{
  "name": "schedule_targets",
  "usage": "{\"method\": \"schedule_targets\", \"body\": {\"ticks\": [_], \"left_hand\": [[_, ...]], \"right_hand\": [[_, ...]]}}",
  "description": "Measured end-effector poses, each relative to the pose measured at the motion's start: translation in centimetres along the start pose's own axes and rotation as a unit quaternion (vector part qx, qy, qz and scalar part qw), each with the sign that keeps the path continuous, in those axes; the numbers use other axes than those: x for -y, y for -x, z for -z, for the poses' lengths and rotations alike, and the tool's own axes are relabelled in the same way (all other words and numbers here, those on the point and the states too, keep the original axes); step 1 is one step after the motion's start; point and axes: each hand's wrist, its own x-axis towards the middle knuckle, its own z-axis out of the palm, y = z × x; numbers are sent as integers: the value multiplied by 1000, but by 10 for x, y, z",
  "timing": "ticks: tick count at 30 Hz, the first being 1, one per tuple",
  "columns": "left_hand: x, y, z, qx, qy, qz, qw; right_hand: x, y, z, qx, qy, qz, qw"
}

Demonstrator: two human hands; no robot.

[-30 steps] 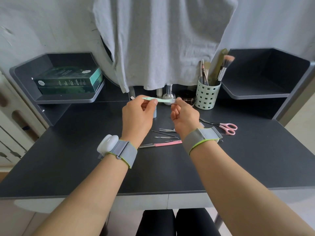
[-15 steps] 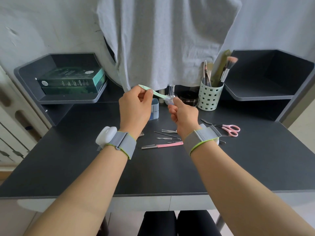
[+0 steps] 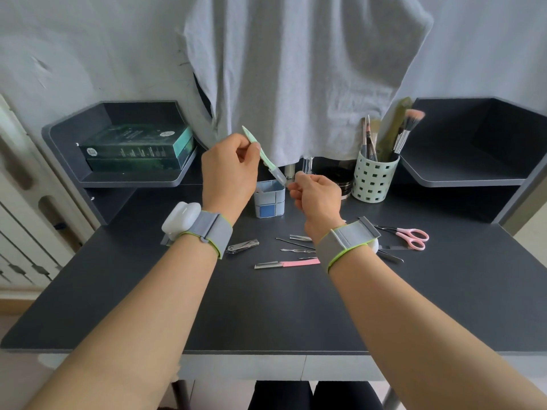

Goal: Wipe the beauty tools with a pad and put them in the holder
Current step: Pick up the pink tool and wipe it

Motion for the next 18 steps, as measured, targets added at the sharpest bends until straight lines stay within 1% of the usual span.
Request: {"method": "schedule_targets", "body": {"ticks": [4,8,18], "left_hand": [[4,-13,0,2,-34,-19,999],[11,-17,-5,16,-61,-19,998],[27,-10,-22,67,-86,35,993]], "right_hand": [[0,-4,-1,-3,3,4,1000],[-1,-5,-2,-6,10,8,1000],[-2,-7,2,-8,23,7,1000]]}}
